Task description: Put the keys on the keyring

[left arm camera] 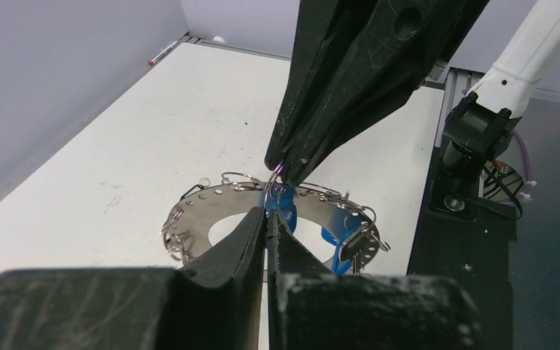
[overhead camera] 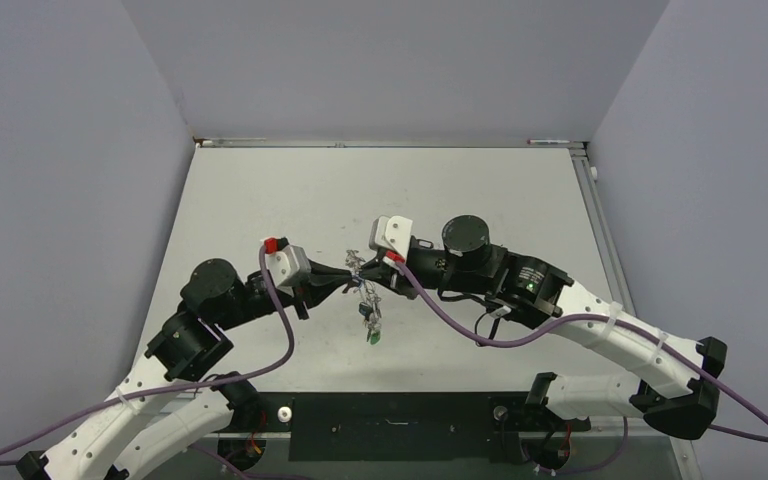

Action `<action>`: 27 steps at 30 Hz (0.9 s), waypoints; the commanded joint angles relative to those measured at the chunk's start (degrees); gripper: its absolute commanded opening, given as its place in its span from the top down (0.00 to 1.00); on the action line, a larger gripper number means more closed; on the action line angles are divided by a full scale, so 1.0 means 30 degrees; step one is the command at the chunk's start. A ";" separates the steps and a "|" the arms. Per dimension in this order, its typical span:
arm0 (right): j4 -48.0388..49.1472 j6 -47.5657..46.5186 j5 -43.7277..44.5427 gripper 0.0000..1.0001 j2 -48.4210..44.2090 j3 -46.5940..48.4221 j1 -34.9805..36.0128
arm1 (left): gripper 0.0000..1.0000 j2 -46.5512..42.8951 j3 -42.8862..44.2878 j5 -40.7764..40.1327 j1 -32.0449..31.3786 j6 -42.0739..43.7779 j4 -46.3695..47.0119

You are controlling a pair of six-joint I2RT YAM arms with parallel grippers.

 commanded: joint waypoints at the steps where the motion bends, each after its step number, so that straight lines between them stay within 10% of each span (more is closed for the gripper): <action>1: 0.2823 0.0508 0.0703 0.95 -0.1224 0.0087 -0.0145 | 1.00 -0.0172 -0.0201 0.0249 0.0010 0.1287 -0.0989; 27: 0.5228 0.1936 0.2082 0.95 -0.1876 -0.1347 -0.0467 | 1.00 -0.0448 -0.1306 0.1366 -0.0004 0.1600 -0.0010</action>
